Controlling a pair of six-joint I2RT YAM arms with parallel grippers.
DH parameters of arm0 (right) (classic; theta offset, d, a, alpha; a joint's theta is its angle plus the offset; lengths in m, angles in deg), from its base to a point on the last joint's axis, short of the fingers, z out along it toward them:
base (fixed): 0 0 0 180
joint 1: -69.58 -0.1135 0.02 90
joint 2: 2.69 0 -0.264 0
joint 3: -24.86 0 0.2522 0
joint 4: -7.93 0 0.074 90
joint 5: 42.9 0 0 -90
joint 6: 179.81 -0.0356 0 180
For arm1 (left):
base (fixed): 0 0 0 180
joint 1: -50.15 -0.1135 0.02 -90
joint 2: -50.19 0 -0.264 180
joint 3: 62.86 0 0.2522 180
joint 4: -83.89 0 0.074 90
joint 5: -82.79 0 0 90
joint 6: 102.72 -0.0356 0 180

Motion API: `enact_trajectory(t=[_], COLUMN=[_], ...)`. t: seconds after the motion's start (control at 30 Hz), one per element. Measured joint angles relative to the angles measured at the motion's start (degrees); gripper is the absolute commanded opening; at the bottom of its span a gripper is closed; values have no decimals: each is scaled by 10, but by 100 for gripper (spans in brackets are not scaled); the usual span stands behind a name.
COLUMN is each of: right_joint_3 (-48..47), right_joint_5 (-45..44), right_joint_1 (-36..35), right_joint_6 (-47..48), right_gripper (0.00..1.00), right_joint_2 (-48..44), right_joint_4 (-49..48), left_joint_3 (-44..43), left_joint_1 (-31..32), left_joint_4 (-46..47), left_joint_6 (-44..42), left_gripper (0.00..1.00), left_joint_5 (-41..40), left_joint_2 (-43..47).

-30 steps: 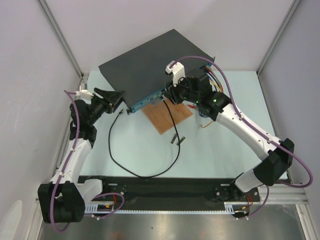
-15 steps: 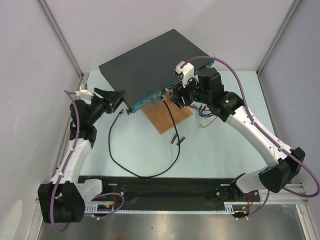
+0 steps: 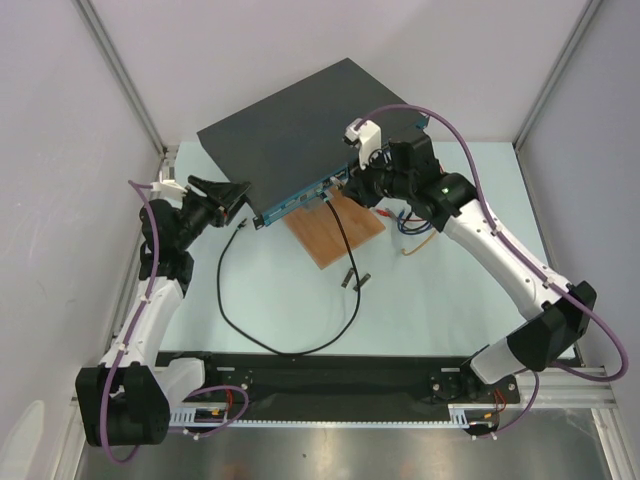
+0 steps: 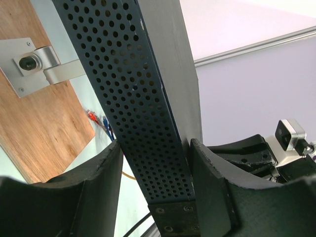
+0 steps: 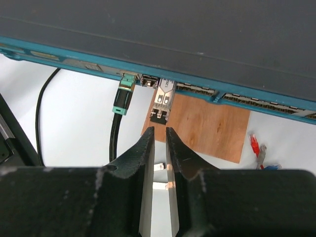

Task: Insert the plug into the switch port

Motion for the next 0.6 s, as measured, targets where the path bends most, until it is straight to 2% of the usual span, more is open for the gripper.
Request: enact_trajectory(t=[0.6], right_joint_3=[-35], right_joint_5=[-10], right_joint_1=[0], right_joint_6=[-15], right_gripper=[18], right_joint_2=[46], right_joint_4=[-13], left_joint_3=[0], left_joint_1=[0], left_joint_4=[0], left_joint_6=[0], left_gripper=[0], left_joint_5=[0], left_joint_2=[0])
